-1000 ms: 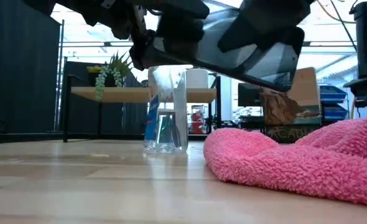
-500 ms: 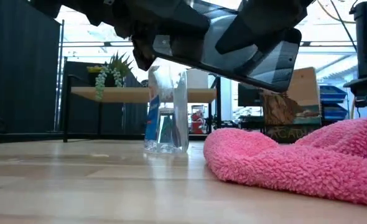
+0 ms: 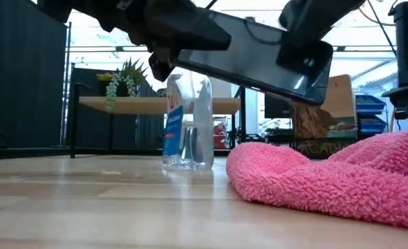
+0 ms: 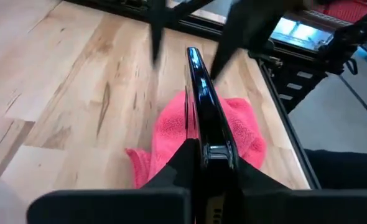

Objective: Apply microfiber cloth
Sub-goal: Wipe the black cellphone with the pink microfiber cloth

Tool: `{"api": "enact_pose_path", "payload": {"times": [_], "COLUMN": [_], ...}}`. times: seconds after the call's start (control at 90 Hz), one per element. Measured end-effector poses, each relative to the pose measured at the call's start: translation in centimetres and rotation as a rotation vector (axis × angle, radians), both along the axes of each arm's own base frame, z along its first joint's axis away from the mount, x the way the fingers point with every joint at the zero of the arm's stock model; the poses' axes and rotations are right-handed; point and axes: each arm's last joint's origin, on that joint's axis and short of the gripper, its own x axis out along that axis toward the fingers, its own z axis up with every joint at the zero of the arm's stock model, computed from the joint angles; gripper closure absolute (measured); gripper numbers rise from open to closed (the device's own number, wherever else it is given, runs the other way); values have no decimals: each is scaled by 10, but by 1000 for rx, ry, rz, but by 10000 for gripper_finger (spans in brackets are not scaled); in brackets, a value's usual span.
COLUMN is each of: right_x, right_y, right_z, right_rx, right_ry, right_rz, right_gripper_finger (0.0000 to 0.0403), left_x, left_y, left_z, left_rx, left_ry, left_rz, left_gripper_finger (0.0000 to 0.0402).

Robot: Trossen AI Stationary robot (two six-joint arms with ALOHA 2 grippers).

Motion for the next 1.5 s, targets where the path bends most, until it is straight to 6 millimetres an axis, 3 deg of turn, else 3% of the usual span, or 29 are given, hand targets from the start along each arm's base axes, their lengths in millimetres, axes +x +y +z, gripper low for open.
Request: {"api": "enact_pose_path", "payload": {"times": [0.167,0.356,0.567,0.767,0.922,1.044,1.167,1.289,1.433,1.5], "right_x": [-26,-34,-26,-7,3,3,0,-9,-21,-19], "right_y": [15,48,72,73,68,69,68,71,73,76], "right_z": [-1,-27,-58,-112,-142,-155,-158,-151,-122,-95], "right_rx": [26,129,92,-113,-38,15,79,100,36,-35], "right_ry": [101,-58,-334,-240,-135,-70,-17,12,-11,-137], "right_rz": [-129,-106,71,158,90,44,-58,-46,8,26], "right_gripper_finger": [133,125,126,126,136,182,268,375,393,399], "left_x": [0,1,2,3,2,3,3,3,3,3], "left_y": [0,2,6,8,9,9,9,9,9,10], "left_z": [0,0,1,1,0,0,1,1,1,1], "left_rx": [-4,-12,-63,-147,-167,-167,-170,-170,-170,-171], "left_ry": [0,-4,-10,-2,5,1,-5,-4,-5,-6], "left_rz": [16,72,144,193,228,231,229,229,232,233], "left_gripper_finger": [395,395,396,397,397,397,397,397,397,397]}}
